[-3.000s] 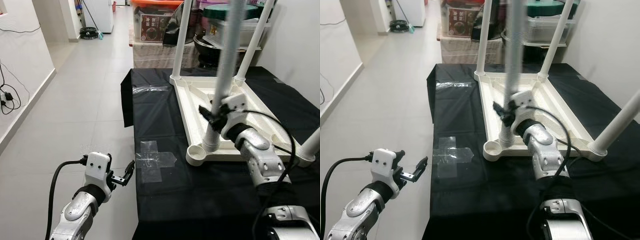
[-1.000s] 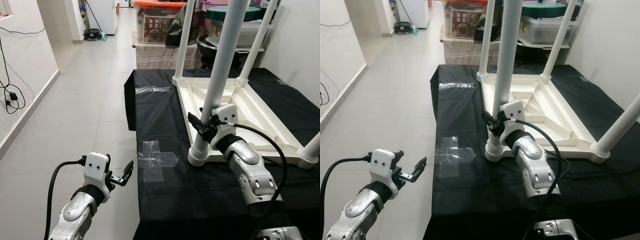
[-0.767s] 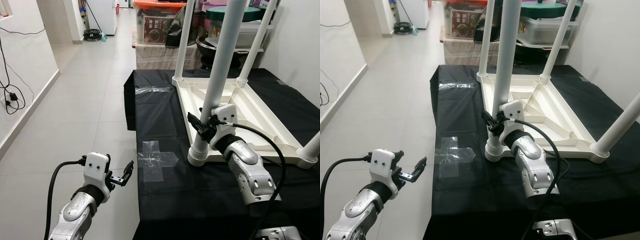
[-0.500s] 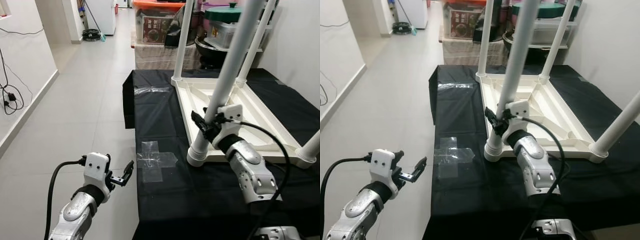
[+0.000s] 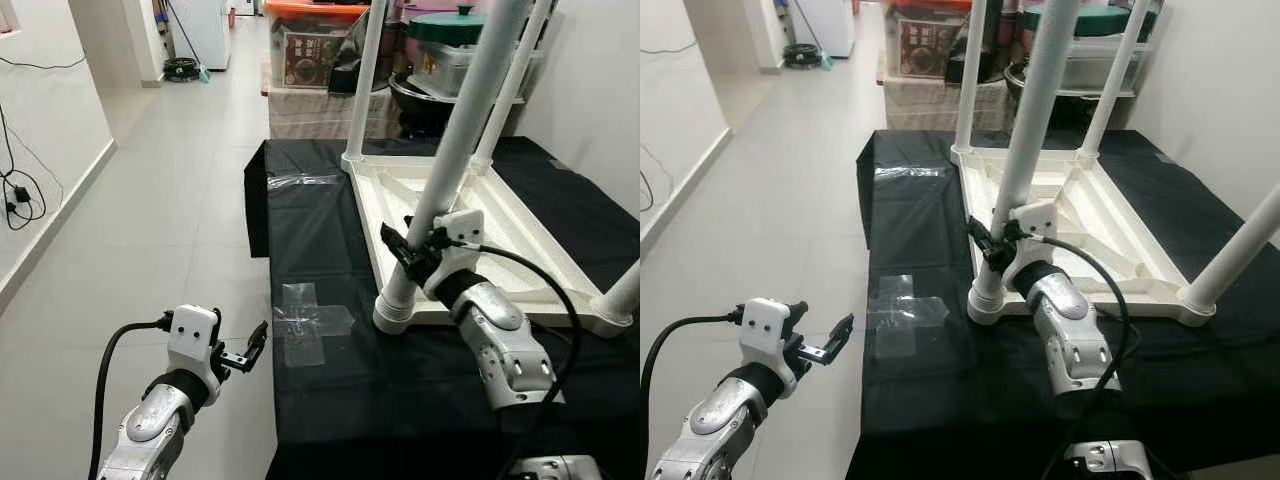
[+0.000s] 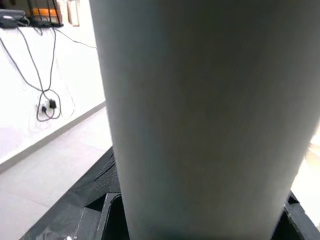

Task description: Building children table

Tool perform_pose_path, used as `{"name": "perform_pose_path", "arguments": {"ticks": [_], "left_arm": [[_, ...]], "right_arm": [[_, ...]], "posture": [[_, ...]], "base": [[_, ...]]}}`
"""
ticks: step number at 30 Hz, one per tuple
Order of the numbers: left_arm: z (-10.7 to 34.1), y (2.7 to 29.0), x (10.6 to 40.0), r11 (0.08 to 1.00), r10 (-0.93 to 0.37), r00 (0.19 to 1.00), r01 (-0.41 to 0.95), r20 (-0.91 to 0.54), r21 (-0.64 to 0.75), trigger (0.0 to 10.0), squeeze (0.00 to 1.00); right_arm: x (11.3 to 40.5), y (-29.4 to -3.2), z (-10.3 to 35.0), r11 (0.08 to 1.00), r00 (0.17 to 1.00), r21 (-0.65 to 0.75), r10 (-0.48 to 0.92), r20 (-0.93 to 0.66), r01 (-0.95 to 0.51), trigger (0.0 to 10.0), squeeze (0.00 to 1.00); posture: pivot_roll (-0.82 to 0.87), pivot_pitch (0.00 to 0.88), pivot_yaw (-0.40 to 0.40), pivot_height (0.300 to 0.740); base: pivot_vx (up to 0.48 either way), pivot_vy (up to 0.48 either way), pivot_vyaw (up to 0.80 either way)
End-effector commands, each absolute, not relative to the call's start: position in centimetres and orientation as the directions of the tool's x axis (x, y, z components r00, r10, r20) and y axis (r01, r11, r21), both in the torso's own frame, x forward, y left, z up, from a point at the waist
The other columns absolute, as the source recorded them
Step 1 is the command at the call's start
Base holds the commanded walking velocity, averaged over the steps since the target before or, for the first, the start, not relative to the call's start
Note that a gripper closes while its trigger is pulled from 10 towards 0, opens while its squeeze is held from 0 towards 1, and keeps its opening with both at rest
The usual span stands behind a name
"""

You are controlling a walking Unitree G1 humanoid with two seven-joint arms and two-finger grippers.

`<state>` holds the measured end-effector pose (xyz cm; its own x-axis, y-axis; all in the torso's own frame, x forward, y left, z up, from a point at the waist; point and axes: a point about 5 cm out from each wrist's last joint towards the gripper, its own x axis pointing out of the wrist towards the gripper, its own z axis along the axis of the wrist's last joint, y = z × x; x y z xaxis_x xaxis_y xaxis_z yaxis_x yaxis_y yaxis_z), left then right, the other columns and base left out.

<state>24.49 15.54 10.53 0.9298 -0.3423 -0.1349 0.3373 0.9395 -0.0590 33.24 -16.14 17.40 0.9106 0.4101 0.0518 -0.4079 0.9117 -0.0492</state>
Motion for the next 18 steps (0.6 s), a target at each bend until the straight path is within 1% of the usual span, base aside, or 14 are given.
{"name": "perform_pose_path", "arguments": {"ticks": [1, 5, 7, 8, 10, 13, 15, 17, 18], "left_arm": [[10.4, 15.5, 24.4, 0.94, -0.342, 0.929, 0.338, -0.14, -0.054, 10.0, 0.0], [10.4, 15.5, 24.4, 0.939, -0.343, 0.929, 0.339, -0.14, -0.055, 10.0, 0.0], [10.4, 15.4, 24.4, 0.939, -0.344, 0.929, 0.339, -0.139, -0.056, 10.0, 0.0], [10.4, 15.4, 24.4, 0.939, -0.344, 0.929, 0.339, -0.139, -0.056, 10.0, 0.0], [10.4, 15.4, 24.3, 0.939, -0.343, 0.929, 0.338, -0.139, -0.057, 10.0, 0.0], [10.4, 15.5, 24.3, 0.94, -0.342, 0.929, 0.338, -0.139, -0.057, 10.0, 0.0], [10.4, 15.5, 24.3, 0.94, -0.341, 0.929, 0.336, -0.141, -0.056, 10.0, 0.0], [10.4, 15.5, 24.3, 0.941, -0.339, 0.93, 0.335, -0.141, -0.055, 10.0, 0.0], [10.4, 15.5, 24.3, 0.941, -0.339, 0.93, 0.335, -0.141, -0.055, 10.0, 0.0]], "right_arm": [[32.5, -15.7, 13.0, 0.9, 0.89, -0.006, 0.43, -0.154, -0.436, 10.0, 0.0], [32.8, -15.8, 12.8, 0.918, 0.904, 0.012, 0.393, -0.17, -0.397, 10.0, 0.0], [32.8, -15.9, 12.4, 0.942, 0.924, 0.039, 0.334, -0.188, -0.333, 10.0, 0.0], [32.8, -15.9, 12.4, 0.942, 0.924, 0.039, 0.334, -0.188, -0.333, 10.0, 0.0], [32.6, -15.6, 11.8, 0.958, 0.936, 0.087, 0.285, -0.209, -0.273, 10.0, 0.0], [32.5, -15.5, 11.4, 0.965, 0.941, 0.105, 0.257, -0.222, -0.239, 10.0, 0.0], [32.2, -15.6, 10.6, 0.981, 0.948, 0.099, 0.186, -0.257, -0.165, 10.0, 0.0], [32.2, -17.4, 9.5, 0.996, 0.947, 0.087, -0.002, -0.322, 0.032, 10.0, 0.0], [32.2, -17.4, 9.5, 0.996, 0.947, 0.087, -0.002, -0.322, 0.032, 10.0, 0.0]], "posture": [[0.09, 0.0, -0.059, 0.74], [0.09, 0.0, -0.059, 0.74], [0.09, 0.0, -0.061, 0.74], [0.09, 0.0, -0.061, 0.74], [0.09, 0.0, -0.061, 0.74], [0.09, 0.0, -0.061, 0.74], [0.09, 0.0, -0.061, 0.74], [0.09, 0.0, -0.063, 0.74], [0.09, 0.0, -0.063, 0.74]], "base": [[0.0, 0.0, 0.0], [0.0, 0.0, 0.0], [0.0, 0.0, 0.0], [0.0, 0.0, 0.0], [0.0, 0.0, 0.0], [0.0, 0.0, 0.0], [0.0, 0.0, 0.0], [0.0, 0.0, 0.0], [0.0, 0.0, 0.0]]}}
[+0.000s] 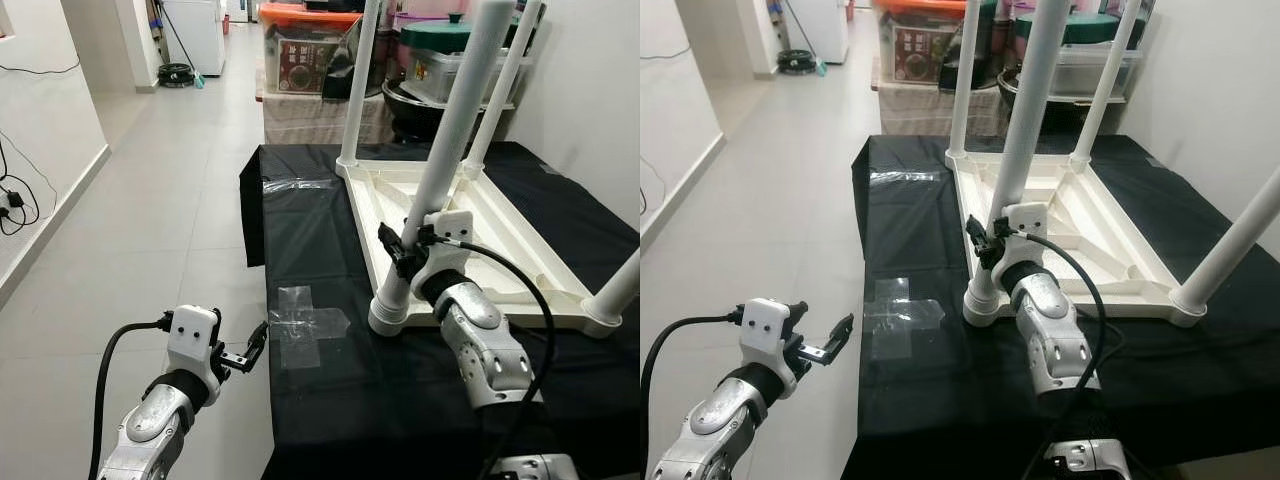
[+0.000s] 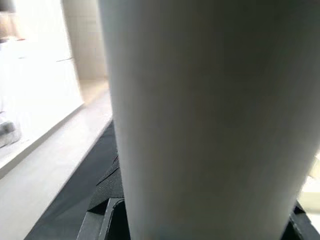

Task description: Building children table

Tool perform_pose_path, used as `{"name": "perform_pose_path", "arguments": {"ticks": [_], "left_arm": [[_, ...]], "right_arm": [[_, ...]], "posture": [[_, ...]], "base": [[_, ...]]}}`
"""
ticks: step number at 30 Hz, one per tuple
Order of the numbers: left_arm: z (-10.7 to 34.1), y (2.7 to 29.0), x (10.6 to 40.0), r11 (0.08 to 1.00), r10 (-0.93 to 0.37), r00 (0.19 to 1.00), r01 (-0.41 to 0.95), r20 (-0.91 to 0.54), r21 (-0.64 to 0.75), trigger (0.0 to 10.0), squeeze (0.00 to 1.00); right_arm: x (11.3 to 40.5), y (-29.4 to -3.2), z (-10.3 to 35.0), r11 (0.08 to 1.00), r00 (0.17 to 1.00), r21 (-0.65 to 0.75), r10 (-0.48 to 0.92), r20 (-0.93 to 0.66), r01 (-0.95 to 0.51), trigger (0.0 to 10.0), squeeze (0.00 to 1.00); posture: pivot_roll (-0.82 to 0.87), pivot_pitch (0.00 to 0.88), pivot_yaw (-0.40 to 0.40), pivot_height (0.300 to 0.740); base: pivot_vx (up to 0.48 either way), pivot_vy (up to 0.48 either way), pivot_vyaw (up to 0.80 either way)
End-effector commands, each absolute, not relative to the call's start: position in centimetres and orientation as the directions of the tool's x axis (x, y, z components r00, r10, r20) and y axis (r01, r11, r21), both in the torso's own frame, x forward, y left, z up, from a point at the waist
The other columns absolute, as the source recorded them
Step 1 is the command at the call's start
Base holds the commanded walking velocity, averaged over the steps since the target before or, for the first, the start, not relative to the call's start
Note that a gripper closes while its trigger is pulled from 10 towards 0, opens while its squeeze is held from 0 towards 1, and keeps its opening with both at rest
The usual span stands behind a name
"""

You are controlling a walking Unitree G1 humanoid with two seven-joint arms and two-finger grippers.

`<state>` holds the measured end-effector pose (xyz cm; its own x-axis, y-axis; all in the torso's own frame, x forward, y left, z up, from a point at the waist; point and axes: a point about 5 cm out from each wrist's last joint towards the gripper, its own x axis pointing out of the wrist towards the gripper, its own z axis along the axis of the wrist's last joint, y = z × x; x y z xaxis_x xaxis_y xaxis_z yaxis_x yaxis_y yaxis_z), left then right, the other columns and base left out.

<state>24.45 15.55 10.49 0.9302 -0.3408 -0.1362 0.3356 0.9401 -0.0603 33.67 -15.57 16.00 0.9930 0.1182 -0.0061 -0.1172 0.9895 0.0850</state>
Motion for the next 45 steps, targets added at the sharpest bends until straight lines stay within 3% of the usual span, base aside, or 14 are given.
{"name": "perform_pose_path", "arguments": {"ticks": [1, 6, 13, 29, 39, 45], "left_arm": [[10.4, 15.5, 24.3, 0.941, -0.339, 0.93, 0.334, -0.141, -0.054, 10.0, 0.0], [10.4, 15.5, 24.3, 0.941, -0.337, 0.931, 0.333, -0.14, -0.052, 10.0, 0.0], [10.4, 15.5, 24.4, 0.942, -0.336, 0.932, 0.332, -0.138, -0.051, 10.0, 0.0], [10.1, 15.4, 24.4, 0.943, -0.334, 0.932, 0.33, -0.14, -0.051, 10.0, 0.0], [10.2, 15.4, 24.5, 0.943, -0.332, 0.933, 0.328, -0.137, -0.05, 10.0, 0.0], [10.2, 15.4, 24.5, 0.943, -0.332, 0.933, 0.328, -0.137, -0.05, 10.0, 0.0]], "right_arm": [[32.1, -18.2, 9.1, 0.99, 0.932, 0.082, -0.077, -0.353, 0.112, 10.0, 0.0], [32.0, -21.0, 9.2, 0.944, 0.877, -0.095, -0.328, -0.35, 0.315, 10.0, 0.0], [32.0, -22.5, 10.1, 0.872, 0.82, -0.132, -0.488, -0.299, 0.471, 10.0, 0.0], [31.1, -26.4, 10.1, 0.666, 0.622, -0.066, -0.724, -0.299, 0.743, 10.0, 0.0], [30.7, -28.2, 11.0, 0.556, 0.53, -0.101, -0.823, -0.206, 0.825, 10.0, 0.0], [30.8, -28.1, 11.2, 0.537, 0.514, -0.098, -0.836, -0.192, 0.838, 10.0, 0.0]], "posture": [[0.09, 0.0, -0.063, 0.74], [0.09, 0.0, -0.062, 0.74], [0.1, 0.0, -0.067, 0.74], [0.09, 0.0, -0.064, 0.74], [0.09, 0.0, -0.067, 0.74], [0.09, 0.0, -0.067, 0.74]], "base": [[0.0, 0.0, 0.0], [0.0, 0.0, 0.0], [0.0, 0.0, 0.0], [0.0, 0.0, 0.0], [0.0, 0.0, 0.0], [0.0, 0.0, 0.0]]}}
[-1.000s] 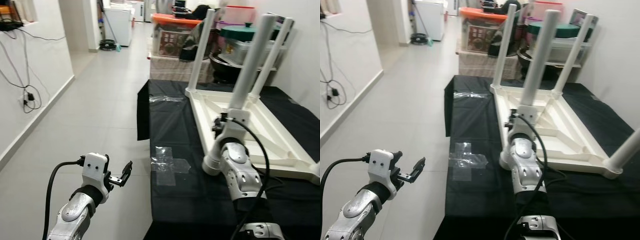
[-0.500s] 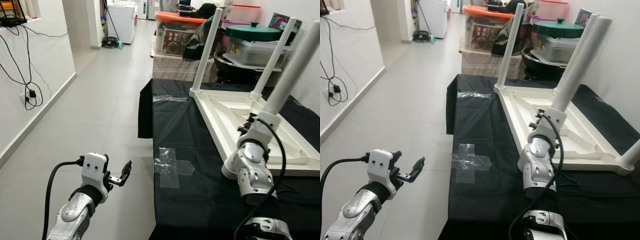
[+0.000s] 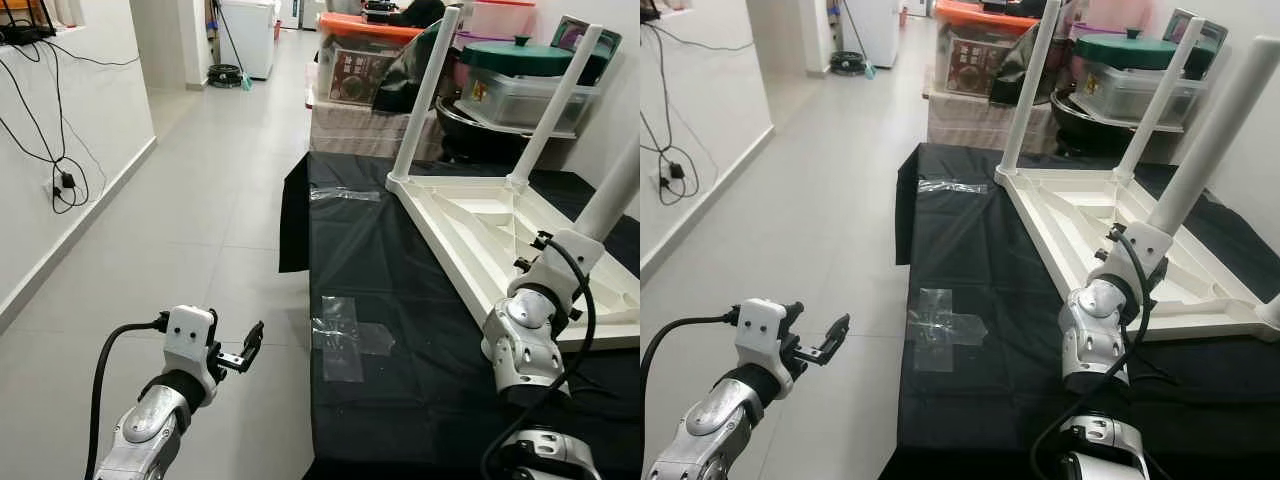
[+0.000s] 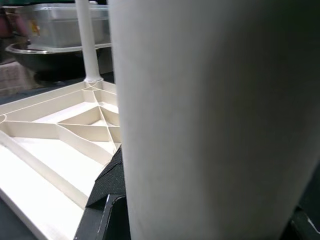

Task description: Building children table

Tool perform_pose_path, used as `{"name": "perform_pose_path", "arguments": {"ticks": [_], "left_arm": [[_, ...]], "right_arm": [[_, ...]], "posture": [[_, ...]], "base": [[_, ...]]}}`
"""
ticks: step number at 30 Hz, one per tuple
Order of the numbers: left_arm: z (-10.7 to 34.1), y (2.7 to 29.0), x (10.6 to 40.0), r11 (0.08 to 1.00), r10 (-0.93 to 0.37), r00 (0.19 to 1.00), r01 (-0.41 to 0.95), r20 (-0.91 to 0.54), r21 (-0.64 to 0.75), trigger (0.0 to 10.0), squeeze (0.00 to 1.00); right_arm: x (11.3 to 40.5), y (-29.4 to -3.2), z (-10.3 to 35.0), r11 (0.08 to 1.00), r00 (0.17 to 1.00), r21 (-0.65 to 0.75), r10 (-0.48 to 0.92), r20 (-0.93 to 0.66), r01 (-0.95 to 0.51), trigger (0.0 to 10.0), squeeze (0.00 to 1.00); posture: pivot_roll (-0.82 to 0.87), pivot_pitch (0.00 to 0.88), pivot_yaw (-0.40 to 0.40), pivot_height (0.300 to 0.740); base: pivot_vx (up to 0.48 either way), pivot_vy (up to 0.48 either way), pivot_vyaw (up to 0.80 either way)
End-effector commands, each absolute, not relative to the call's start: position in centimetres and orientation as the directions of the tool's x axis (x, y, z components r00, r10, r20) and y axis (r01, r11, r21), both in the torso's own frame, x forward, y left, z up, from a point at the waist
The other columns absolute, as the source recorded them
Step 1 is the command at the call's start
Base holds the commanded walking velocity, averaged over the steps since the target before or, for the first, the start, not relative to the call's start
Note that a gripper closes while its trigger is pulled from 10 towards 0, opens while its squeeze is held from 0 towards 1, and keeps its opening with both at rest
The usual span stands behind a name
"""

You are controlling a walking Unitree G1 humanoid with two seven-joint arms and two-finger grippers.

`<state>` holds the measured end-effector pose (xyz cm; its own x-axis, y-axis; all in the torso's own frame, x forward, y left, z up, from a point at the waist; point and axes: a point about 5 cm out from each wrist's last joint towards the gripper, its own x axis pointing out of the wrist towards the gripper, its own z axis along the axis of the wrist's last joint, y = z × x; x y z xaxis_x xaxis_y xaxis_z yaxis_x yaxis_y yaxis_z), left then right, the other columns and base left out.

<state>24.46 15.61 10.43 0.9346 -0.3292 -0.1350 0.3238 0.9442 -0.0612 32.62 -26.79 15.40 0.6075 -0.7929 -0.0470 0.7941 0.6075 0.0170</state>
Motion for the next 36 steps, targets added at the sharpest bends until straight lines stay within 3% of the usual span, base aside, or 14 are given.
{"name": "perform_pose_path", "arguments": {"ticks": [1, 27, 36], "left_arm": [[10.2, 15.4, 24.5, 0.943, -0.332, 0.933, 0.328, -0.137, -0.05, 10.0, 0.0], [10.2, 15.5, 24.6, 0.94, -0.34, 0.93, 0.338, -0.14, -0.045, 10.0, 0.0], [10.2, 15.5, 24.6, 0.94, -0.34, 0.93, 0.337, -0.143, -0.045, 10.0, 0.0]], "right_arm": [[30.8, -28.1, 11.2, 0.537, 0.514, -0.098, -0.836, -0.192, 0.838, 10.0, 0.0], [30.3, -25.4, 10.5, 0.496, 0.478, -0.029, -0.85, -0.219, 0.868, 10.0, 0.0], [30.9, -24.3, 10.8, 0.611, 0.598, -0.01, -0.778, -0.194, 0.792, 10.0, 0.0]], "posture": [[0.09, 0.0, -0.067, 0.74], [0.09, 0.0, -0.054, 0.74], [0.09, 0.0, -0.054, 0.74]], "base": [[0.0, 0.0, 0.0], [0.0, 0.0, 0.0], [0.0, 0.0, 0.0]]}}
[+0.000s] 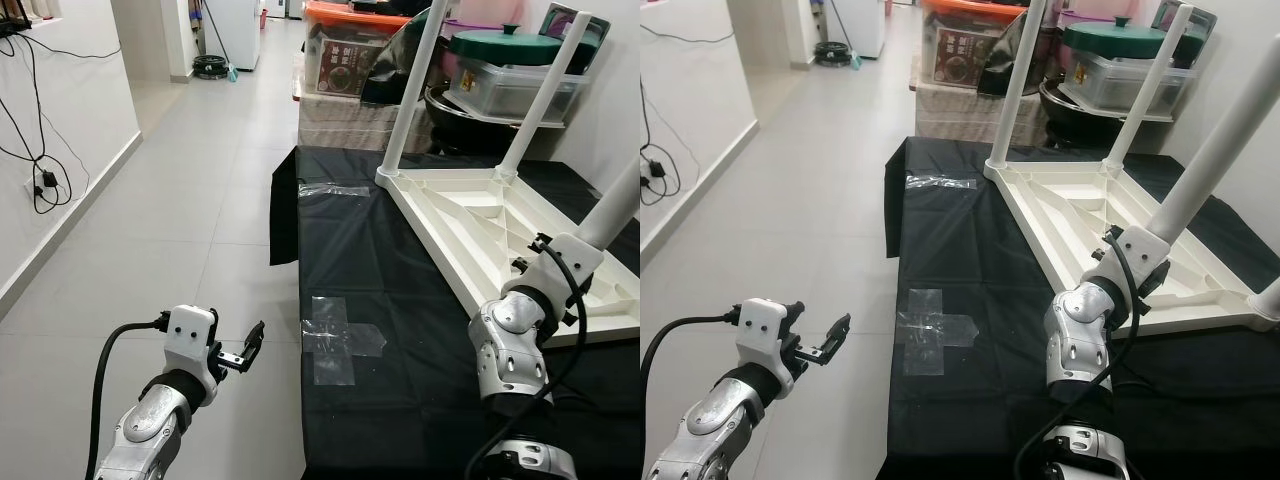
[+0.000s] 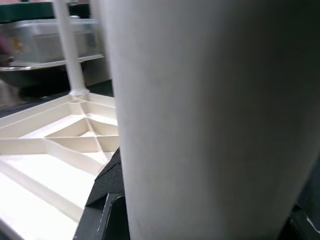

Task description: Building children table

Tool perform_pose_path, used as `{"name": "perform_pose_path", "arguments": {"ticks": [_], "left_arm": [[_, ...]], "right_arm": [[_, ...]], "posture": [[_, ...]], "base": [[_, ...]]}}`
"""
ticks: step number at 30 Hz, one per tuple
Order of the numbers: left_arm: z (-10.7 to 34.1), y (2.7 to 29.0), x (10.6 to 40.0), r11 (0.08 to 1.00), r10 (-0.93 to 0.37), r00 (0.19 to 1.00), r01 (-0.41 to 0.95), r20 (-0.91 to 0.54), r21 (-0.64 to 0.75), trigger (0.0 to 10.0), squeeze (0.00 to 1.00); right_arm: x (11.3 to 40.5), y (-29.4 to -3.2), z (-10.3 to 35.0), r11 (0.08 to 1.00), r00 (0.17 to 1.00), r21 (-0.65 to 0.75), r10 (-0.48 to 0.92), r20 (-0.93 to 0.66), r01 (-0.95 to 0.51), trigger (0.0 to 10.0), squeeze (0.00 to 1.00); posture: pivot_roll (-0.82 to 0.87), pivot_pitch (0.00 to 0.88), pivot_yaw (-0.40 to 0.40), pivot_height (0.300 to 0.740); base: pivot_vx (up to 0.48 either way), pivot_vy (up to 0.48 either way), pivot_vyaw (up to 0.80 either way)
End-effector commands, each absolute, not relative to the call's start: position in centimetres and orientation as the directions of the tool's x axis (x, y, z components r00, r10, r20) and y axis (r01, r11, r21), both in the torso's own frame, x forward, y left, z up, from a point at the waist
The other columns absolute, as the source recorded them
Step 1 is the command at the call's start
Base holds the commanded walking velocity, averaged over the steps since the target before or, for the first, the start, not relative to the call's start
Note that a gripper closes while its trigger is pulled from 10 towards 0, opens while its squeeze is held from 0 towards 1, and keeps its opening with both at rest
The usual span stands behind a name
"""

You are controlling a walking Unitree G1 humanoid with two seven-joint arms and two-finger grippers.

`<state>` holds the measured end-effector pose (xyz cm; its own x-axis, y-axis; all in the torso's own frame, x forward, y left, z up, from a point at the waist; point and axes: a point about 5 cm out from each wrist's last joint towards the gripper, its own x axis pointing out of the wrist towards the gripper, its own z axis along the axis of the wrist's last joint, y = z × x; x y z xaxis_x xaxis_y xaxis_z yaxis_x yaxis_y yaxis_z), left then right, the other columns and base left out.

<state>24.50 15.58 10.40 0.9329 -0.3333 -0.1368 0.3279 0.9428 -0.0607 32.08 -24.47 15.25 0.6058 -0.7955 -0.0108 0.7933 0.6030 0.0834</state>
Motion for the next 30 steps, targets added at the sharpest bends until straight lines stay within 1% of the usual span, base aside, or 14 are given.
{"name": "perform_pose_path", "arguments": {"ticks": [1, 3, 6, 9, 12, 17, 19, 20, 30], "left_arm": [[10.2, 15.5, 24.6, 0.941, -0.34, 0.93, 0.337, -0.143, -0.045, 10.0, 0.0], [10.2, 15.5, 24.6, 0.941, -0.34, 0.93, 0.337, -0.142, -0.046, 10.0, 0.0], [10.1, 15.4, 24.5, 0.941, -0.339, 0.93, 0.336, -0.144, -0.047, 10.0, 0.0], [10.1, 15.5, 24.5, 0.941, -0.339, 0.93, 0.336, -0.145, -0.046, 10.0, 0.0], [10.1, 15.5, 24.5, 0.94, -0.34, 0.929, 0.337, -0.144, -0.047, 10.0, 0.0], [10.1, 15.4, 24.5, 0.94, -0.342, 0.928, 0.339, -0.147, -0.047, 10.0, 0.0], [10.0, 15.4, 24.5, 0.94, -0.342, 0.928, 0.339, -0.148, -0.047, 10.0, 0.0], [10.1, 15.4, 24.5, 0.94, -0.342, 0.928, 0.339, -0.148, -0.046, 10.0, 0.0], [10.1, 15.5, 24.5, 0.94, -0.341, 0.929, 0.338, -0.147, -0.045, 10.0, 0.0]], "right_arm": [[31.0, -24.3, 10.8, 0.623, 0.611, -0.007, -0.768, -0.191, 0.782, 10.0, 0.0], [31.0, -24.2, 10.9, 0.629, 0.617, -0.005, -0.764, -0.19, 0.777, 10.0, 0.0], [31.2, -23.8, 11.0, 0.683, 0.673, 0.003, -0.719, -0.174, 0.73, 10.0, 0.0], [31.2, -23.5, 10.7, 0.706, 0.693, -0.002, -0.695, -0.191, 0.708, 10.0, 0.0], [31.1, -23.2, 9.6, 0.715, 0.692, -0.004, -0.678, -0.248, 0.699, 10.0, 0.0], [31.3, -23.2, 9.2, 0.735, 0.705, 0.004, -0.65, -0.283, 0.679, 10.0, 0.0], [31.3, -23.3, 9.1, 0.737, 0.707, 0.006, -0.646, -0.287, 0.676, 10.0, 0.0], [31.5, -23.2, 9.1, 0.749, 0.722, 0.023, -0.629, -0.288, 0.662, 10.0, 0.0], [32.0, -22.9, 9.6, 0.79, 0.774, 0.062, -0.577, -0.261, 0.61, 10.0, 0.0]], "posture": [[0.09, 0.0, -0.054, 0.74], [0.09, 0.0, -0.054, 0.74], [0.09, 0.0, -0.055, 0.74], [0.09, 0.0, -0.055, 0.74], [0.09, 0.0, -0.055, 0.74], [0.09, 0.0, -0.054, 0.74], [0.09, 0.0, -0.054, 0.74], [0.09, 0.0, -0.055, 0.74], [0.09, 0.0, -0.055, 0.74]], "base": [[0.0, 0.0, 0.0], [0.0, 0.0, 0.0], [0.0, 0.0, 0.0], [0.0, 0.0, 0.0], [0.0, 0.0, 0.0], [0.0, 0.0, 0.0], [0.0, 0.0, 0.0], [0.0, 0.0, 0.0], [0.0, 0.0, 0.0]]}}
